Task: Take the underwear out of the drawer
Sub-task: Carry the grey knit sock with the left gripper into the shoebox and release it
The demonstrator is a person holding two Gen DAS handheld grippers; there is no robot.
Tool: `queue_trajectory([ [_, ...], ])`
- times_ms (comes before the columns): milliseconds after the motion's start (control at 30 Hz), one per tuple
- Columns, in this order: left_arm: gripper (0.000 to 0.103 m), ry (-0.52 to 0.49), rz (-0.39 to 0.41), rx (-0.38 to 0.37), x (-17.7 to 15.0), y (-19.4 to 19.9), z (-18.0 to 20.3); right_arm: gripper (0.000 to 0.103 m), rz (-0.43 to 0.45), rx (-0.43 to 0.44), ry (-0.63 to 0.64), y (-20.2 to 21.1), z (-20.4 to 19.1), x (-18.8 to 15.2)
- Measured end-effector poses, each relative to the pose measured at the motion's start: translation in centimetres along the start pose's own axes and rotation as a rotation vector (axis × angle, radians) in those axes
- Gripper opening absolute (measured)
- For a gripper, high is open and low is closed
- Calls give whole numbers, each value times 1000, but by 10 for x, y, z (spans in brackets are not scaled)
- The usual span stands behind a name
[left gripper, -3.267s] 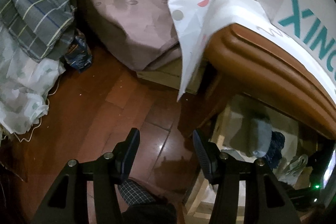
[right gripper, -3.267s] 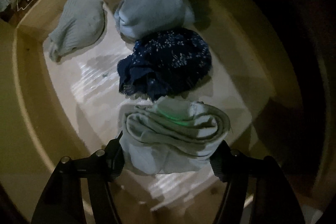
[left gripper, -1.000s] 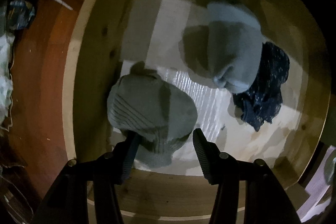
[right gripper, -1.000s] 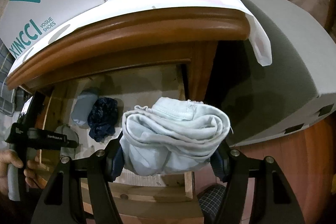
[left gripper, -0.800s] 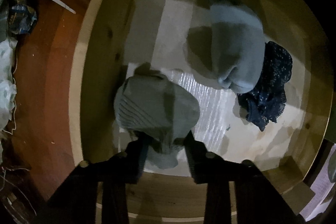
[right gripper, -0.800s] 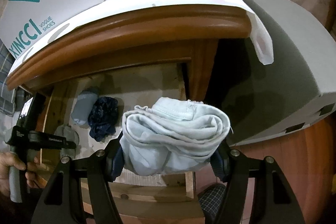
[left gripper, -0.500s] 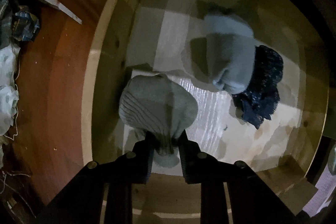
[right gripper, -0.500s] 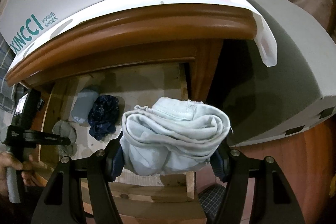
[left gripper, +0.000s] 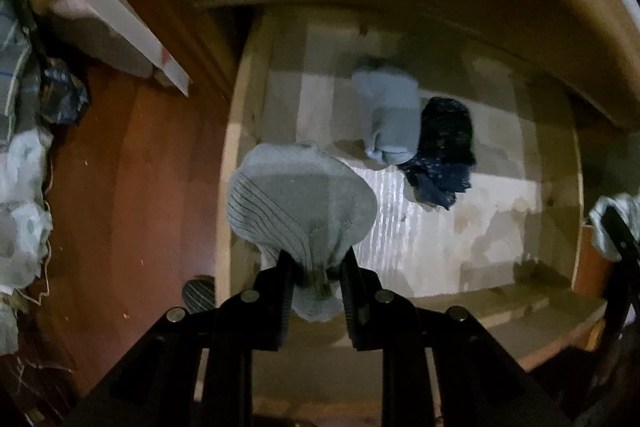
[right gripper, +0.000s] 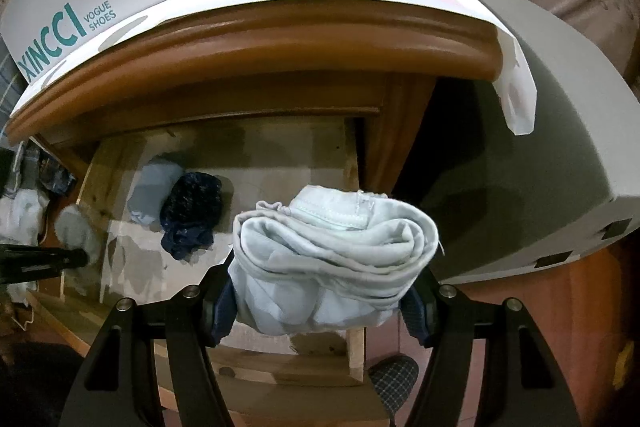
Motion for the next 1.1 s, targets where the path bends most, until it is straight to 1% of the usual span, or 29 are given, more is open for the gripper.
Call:
queue_trajectory([
  [100,21,-26,55,-1,-3,23,-5,64,-4,-3,-2,-1,1,0],
  [233,21,-73,131,9,-10,50,-1,64,-9,-7,2,-2,1,0],
  [333,21,-117,197,15,-14,79,1,64,-12,-12,11,-5,0,1],
  [400,21,-135,227,9,-15,93,5,64,-13,-12,16,-5,0,0],
  [600,21,-191,369,-9,-14,164,10,64,-13,-19,27,-6,0,0],
  [633,21,-196,406,-12,-12,182,9,64,-12,-19,28,-6,0,-1],
  [767,21,-195,510,-26,1,234,3,64,-14,-18,25,-6,1,-1],
  [833,21,-191,563,-17,11,259,-1,64,-16,-20,24,-6,1,-2],
  [933,21,-179,617,6,32,290,-7,64,-16,-19,27,-6,1,-2],
  [1000,22,-178,637,11,46,303,-9,64,-16,-20,28,-6,1,-2],
  [1067,22,-178,675,37,65,319,-8,64,-19,-20,29,-7,2,-2],
  [1100,22,-184,680,40,71,323,-8,64,-20,-20,29,-7,2,-2],
])
Point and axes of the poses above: each gripper's, at about its wrist camera, not at the fingertips, and y roughly against the way its jaws point, z to its right, x to its top, the point moved 6 cm from there along -y, roughly the way its jaws point, and after that the axes turned 2 degrees about -x, right-handed, at the moved point
